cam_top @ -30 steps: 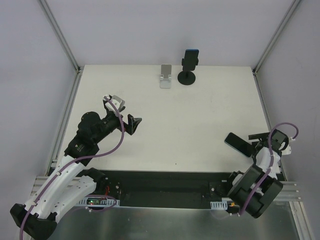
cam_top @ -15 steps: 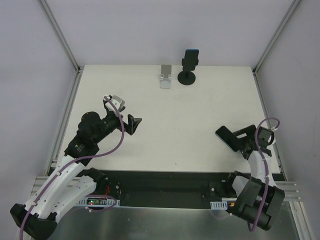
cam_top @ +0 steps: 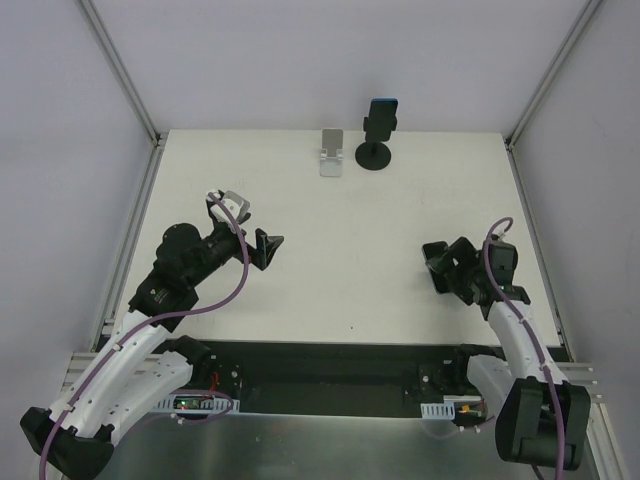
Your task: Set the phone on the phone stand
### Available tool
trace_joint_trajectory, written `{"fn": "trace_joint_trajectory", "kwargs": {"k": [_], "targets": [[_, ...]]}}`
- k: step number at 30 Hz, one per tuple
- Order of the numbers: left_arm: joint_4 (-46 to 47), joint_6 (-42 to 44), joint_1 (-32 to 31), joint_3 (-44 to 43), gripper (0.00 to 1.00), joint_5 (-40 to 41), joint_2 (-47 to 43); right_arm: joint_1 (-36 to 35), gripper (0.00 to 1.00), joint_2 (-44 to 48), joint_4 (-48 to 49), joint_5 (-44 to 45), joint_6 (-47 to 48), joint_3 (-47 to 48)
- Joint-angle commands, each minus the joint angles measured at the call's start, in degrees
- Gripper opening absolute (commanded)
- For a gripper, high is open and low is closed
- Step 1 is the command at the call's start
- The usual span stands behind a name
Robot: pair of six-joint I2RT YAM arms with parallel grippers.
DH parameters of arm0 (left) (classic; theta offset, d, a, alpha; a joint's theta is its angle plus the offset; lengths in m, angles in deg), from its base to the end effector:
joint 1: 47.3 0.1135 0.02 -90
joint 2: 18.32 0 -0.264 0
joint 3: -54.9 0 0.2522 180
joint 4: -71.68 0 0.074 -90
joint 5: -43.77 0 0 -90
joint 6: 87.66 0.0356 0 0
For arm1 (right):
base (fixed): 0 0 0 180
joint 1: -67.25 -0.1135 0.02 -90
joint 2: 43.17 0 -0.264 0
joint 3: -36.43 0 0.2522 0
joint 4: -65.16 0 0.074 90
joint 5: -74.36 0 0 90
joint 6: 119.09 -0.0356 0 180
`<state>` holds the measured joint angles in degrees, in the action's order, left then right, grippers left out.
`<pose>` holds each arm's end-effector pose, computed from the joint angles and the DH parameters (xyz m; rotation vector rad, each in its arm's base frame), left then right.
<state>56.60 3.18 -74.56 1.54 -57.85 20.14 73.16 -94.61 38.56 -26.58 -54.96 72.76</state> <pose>0.1442 -0.0823 0.3422 0.5423 1.5029 -0.5196 0.1800 -0.0118 0.1817 0.5378 2.2519 0.3978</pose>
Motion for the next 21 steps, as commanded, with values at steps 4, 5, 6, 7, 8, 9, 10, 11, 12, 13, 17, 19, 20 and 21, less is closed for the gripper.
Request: {"fn": "trace_joint_trajectory", "kwargs": {"k": [4,5,6,7,8,9,10,11,12,13,17,19,20,21], "targets": [[0.4,0.0,0.5,-1.5,0.99,-1.0,-0.8,-2.0,0.96,-6.0,-5.0,-2.2,14.8,11.5],[0.4,0.0,0.5,-1.5,0.99,-1.0,-0.8,-2.0,0.96,-7.8,-8.0,-2.0,16.1,13.9],[0.4,0.0,0.5,-1.5,0.99,-0.9,-0.8,-2.1,0.96,-9.8,-9.9,-0.8,17.4,18.3],[0.4,0.1,0.5,-1.5,0.99,-0.8,-0.9,-2.2,0.96,-13.6,-11.2,-0.1,19.2,20.8],[0.4,0.1,0.5,-1.5,0.99,-0.6,-1.1,-2.3,0.96,-15.8,-14.0,0.6,22.8,23.1],[0.4,0.2,0.5,-1.5,0.99,-0.7,-0.9,-2.2,0.96,-18.3,-15.5,0.0,25.4,25.4],[0.3,0.2,0.5,-1.5,0.99,-0.9,-0.9,-2.2,0.96,-23.8,-19.6,0.0,28.4,31.2],[0.3,0.2,0.5,-1.5,0.99,-1.0,-1.0,-2.2,0.96,-26.9,-22.0,-1.1,32.3,33.8],[0.3,0.2,0.5,-1.5,0.99,-1.6,-1.0,-2.2,0.97,-30.3,-25.3,-1.5,33.2,37.3],[0.3,0.3,0.5,-1.5,0.99,-1.7,-1.0,-2.4,0.97,-35.3,-28.3,-2.4,33.9,40.9],[0.3,0.5,0.5,-1.5,0.99,-2.0,-0.7,-4.7,0.96,-41.7,-34.5,3.8,37.3,46.2],[0.2,0.4,0.5,-1.5,0.99,-2.6,-0.5,-5.6,0.96,-43.3,-36.6,7.7,39.0,47.0],[0.2,0.3,0.5,-1.5,0.99,-2.9,-0.3,-5.7,0.96,-43.7,-37.1,8.4,39.5,47.7],[0.3,0.2,0.5,-1.6,0.99,-3.2,-0.1,-5.7,0.96,-44.8,-37.3,8.0,40.5,47.9]]}}
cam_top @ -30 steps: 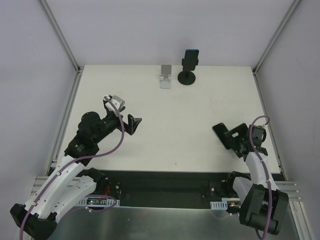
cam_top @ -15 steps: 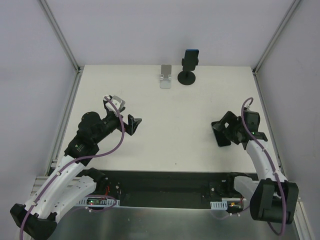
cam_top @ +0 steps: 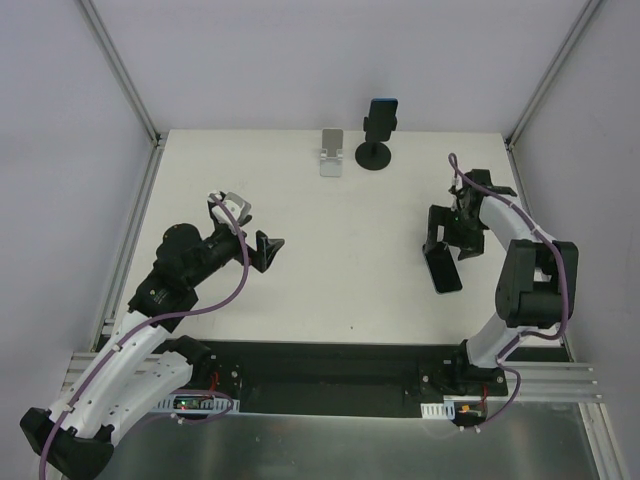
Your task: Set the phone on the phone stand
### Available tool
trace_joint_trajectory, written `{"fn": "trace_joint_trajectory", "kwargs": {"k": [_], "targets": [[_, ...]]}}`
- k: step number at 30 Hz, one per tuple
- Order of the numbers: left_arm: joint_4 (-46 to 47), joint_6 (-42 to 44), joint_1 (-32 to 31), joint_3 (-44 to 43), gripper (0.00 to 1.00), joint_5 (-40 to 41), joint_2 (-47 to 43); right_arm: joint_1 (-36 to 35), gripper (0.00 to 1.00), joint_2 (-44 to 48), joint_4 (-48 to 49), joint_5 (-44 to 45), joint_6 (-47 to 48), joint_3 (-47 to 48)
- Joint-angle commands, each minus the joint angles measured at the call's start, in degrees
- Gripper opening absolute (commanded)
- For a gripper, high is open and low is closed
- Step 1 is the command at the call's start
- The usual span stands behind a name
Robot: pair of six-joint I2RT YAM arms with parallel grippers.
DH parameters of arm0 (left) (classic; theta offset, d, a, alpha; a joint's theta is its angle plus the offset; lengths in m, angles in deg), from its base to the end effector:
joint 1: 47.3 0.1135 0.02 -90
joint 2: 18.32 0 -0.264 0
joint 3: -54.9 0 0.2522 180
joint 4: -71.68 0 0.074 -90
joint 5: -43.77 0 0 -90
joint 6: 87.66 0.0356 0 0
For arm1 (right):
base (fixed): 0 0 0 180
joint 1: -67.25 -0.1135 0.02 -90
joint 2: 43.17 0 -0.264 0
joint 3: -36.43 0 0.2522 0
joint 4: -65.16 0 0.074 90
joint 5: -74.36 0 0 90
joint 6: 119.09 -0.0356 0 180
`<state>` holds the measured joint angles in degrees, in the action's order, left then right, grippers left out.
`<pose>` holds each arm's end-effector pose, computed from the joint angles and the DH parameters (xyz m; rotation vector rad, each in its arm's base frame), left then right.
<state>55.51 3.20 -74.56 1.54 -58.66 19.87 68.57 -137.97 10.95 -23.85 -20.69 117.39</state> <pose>0.1429 -0.0822 0.3408 0.5562 1.5142 -0.5300 0.3278 -0.0025 0.2149 -0.2076 2.7367 0.1512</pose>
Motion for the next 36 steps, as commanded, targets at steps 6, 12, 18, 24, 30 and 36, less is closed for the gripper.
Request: {"fn": "trace_joint_trajectory", "kwargs": {"k": [6,12,18,24,30,36], "targets": [[1.4,-0.1,0.5,-1.6,0.99,-3.0,0.4,-3.7,0.96,-5.6,-10.3,7.2,7.5,3.6],[1.4,-0.3,0.5,-1.8,0.98,-3.5,0.8,-4.2,0.96,-8.1,-8.8,7.1,7.9,5.6],[1.4,-0.4,0.5,-1.9,0.98,-3.9,0.7,-4.9,0.96,-12.7,-10.5,10.9,9.3,9.1],[1.4,-0.2,0.5,-1.8,0.98,-3.5,0.4,-6.3,0.97,-14.4,-9.9,9.0,9.3,9.0],[1.4,-0.4,0.5,-1.9,0.98,-3.8,0.3,-6.9,0.94,-16.5,-10.9,10.1,9.0,9.4],[1.4,-0.5,0.5,-1.8,0.98,-3.7,0.3,-7.0,0.89,-16.4,-11.1,10.8,8.9,8.6]]}}
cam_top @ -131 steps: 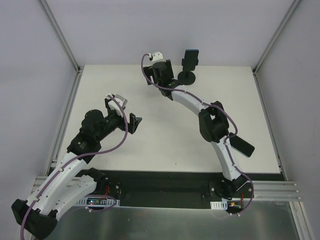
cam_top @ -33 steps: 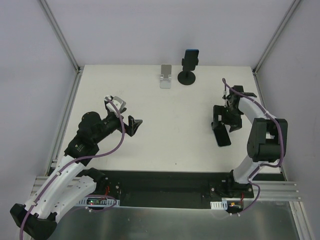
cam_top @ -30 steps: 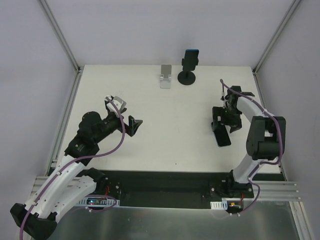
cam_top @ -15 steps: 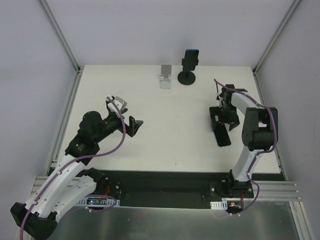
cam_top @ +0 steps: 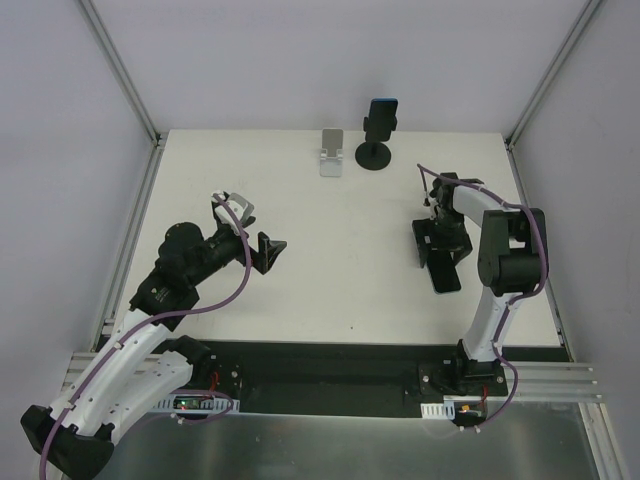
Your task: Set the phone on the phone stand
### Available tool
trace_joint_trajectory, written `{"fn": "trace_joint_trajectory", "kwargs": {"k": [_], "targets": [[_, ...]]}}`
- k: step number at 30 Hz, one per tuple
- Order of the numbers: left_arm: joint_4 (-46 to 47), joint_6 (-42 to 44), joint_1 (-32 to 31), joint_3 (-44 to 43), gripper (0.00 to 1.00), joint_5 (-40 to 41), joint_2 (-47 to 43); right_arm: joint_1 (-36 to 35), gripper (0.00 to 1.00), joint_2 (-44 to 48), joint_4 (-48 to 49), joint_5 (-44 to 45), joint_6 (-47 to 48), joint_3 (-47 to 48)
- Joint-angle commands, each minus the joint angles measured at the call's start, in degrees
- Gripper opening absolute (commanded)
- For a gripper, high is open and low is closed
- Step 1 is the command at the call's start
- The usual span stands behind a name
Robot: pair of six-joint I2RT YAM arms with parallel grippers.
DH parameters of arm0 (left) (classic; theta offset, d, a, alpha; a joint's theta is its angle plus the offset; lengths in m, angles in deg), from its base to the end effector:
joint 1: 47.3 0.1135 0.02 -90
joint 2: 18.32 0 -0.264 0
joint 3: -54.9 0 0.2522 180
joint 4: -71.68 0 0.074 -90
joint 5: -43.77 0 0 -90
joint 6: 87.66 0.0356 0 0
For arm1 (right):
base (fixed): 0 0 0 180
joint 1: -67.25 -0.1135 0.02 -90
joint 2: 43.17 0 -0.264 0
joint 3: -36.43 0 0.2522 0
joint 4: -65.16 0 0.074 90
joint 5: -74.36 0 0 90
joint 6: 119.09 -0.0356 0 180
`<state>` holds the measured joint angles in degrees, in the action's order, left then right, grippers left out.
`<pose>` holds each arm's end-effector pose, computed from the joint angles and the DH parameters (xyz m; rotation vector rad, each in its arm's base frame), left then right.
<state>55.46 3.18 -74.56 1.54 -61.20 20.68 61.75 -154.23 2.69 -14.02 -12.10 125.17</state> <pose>0.1447 -0.0849 0.3387 0.5926 1.5200 -0.5650 0.3566 0.0333 0.1550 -0.5935 2.9952 -0.0569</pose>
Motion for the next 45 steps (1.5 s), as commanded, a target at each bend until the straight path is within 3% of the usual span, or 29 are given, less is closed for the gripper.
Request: {"fn": "trace_joint_trajectory", "kwargs": {"k": [1,6,11,19,22,23,25,36,40,45], "targets": [[1.5,-0.4,0.5,-1.9,0.98,-1.1,-0.4,-0.2,0.90,-0.1,-2.8,0.9,0.3,0.7],[1.4,-0.6,0.5,-1.9,0.98,-1.3,-0.2,-0.2,0.82,-0.8,-2.8,-0.4,0.6,0.7],[1.3,-0.6,0.5,-1.9,0.98,-0.8,-0.2,-0.2,0.60,-0.4,-1.7,-1.1,-0.2,0.1],[1.3,-0.7,0.5,-2.1,0.98,-0.4,0.4,-3.1,0.47,2.7,1.1,0.7,-3.0,-2.1],[1.3,-0.7,0.5,-2.0,0.97,0.0,0.5,-4.3,0.25,4.3,3.3,2.4,-4.6,-3.7],[1.3,-0.7,0.5,-1.9,0.97,0.2,0.5,-4.6,0.11,5.7,4.1,2.5,-6.0,-4.1],[1.3,-0.7,0.5,-1.9,0.97,0.4,0.5,-5.7,0.01,7.4,6.8,2.8,-7.5,-6.0],[1.3,-0.8,0.5,-2.0,0.97,0.4,1.1,-17.9,0.01,22.0,26.2,10.2,-19.2,-10.0],[1.3,-0.8,0.5,-1.9,0.97,0.6,1.1,-23.2,0.01,22.1,37.4,15.7,-22.5,-9.2],[1.2,-0.8,0.5,-1.7,0.97,1.7,1.0,-28.9,0.01,16.0,48.1,23.4,-22.6,-2.9]]}}
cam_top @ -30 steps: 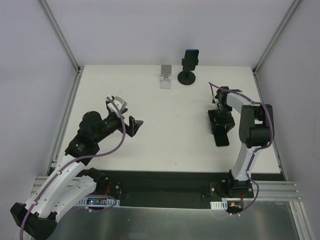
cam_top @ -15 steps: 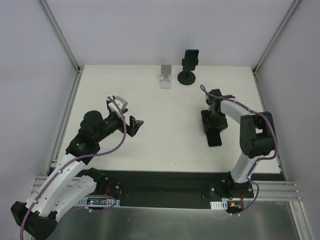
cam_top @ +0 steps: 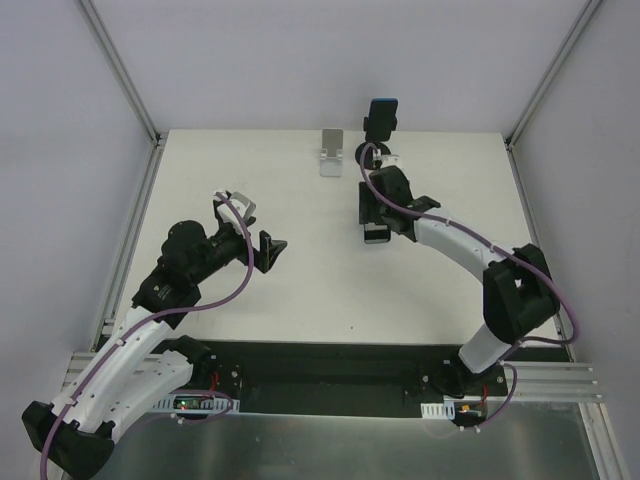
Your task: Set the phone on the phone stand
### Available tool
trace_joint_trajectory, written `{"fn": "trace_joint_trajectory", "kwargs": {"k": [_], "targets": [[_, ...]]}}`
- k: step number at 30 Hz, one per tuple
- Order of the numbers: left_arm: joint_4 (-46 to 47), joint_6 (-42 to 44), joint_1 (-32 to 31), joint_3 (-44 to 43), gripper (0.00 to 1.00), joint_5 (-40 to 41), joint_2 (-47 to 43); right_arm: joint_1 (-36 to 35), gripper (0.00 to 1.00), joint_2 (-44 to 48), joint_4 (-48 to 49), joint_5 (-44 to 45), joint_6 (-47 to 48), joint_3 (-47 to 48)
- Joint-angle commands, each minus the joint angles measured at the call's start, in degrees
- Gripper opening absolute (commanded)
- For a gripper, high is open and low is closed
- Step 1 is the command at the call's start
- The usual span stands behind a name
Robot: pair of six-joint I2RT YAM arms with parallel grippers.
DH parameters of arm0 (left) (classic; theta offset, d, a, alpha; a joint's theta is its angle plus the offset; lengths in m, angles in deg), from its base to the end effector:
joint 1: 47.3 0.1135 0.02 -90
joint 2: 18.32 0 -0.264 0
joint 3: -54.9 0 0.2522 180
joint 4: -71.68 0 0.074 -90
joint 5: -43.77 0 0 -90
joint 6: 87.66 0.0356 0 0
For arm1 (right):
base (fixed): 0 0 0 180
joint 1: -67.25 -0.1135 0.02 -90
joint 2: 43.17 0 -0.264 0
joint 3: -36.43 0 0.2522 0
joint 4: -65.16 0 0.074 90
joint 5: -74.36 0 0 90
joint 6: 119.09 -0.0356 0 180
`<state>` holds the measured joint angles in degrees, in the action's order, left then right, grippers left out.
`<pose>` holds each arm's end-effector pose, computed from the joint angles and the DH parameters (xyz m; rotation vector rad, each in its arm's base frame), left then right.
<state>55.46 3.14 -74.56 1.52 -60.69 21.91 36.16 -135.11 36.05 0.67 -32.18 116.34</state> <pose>0.1491 -0.0868 0.3356 0.5889 1.5433 -0.5583 0.3109 0.1758 0.2536 -0.4021 2.2180 -0.0078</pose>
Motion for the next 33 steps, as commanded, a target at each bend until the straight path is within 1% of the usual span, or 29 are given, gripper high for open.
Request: {"fn": "trace_joint_trajectory", "kwargs": {"k": [1,3,4,5,7,8,10,12,14,15,17,18,19,23,33], "targets": [[1.3,-0.7,0.5,-1.6,0.97,0.9,-0.3,-3.5,0.01,-4.4,16.0,10.2,-2.4,9.0],[1.3,-0.6,0.5,-1.6,0.97,1.2,-0.2,-4.5,0.01,-8.8,18.9,12.1,-2.1,12.9],[1.3,-0.7,0.5,-1.5,0.97,1.3,-0.2,-4.6,0.01,-10.4,19.5,13.0,-1.8,17.0],[1.4,-0.7,0.5,-1.5,0.97,1.3,-0.1,-4.7,0.01,-13.9,19.9,13.4,-1.7,19.6],[1.3,-0.7,0.5,-1.5,0.97,1.4,0.1,-4.5,0.01,-17.6,20.3,15.2,-1.4,24.4],[1.3,-0.6,0.5,-1.4,0.97,1.4,0.2,-4.7,0.00,-21.0,20.7,15.8,-0.9,28.7],[1.3,-0.6,0.5,-1.5,0.97,1.6,0.6,-4.7,0.01,-24.3,22.1,17.9,0.4,33.3],[1.2,-0.4,0.5,-1.4,0.97,1.6,0.8,-4.6,0.01,-29.0,23.9,18.5,2.2,39.9],[1.1,-0.3,0.5,-1.4,0.97,2.0,0.9,-4.5,0.01,-33.9,23.9,18.8,2.7,44.9],[1.2,-0.2,0.5,-1.4,0.97,2.0,1.0,-4.4,0.01,-35.6,24.1,18.5,4.7,50.7],[1.2,-0.1,0.5,-1.3,0.97,2.0,1.1,-4.3,0.01,-40.8,22.9,18.0,6.5,57.1],[1.1,-0.2,0.5,-1.4,0.97,2.1,1.2,-4.2,0.01,-42.6,21.4,18.0,7.0,62.6],[1.2,-0.1,0.5,-1.5,0.97,1.9,1.4,-4.2,0.00,-45.6,20.9,18.1,8.1,65.0],[1.1,-0.1,0.5,-1.6,0.97,1.7,1.8,-4.0,0.01,-49.0,21.5,18.1,8.8,68.8],[1.1,0.0,0.5,-1.6,0.97,1.4,1.7,-3.5,0.01,-52.5,24.2,17.4,11.3,69.2]]}}
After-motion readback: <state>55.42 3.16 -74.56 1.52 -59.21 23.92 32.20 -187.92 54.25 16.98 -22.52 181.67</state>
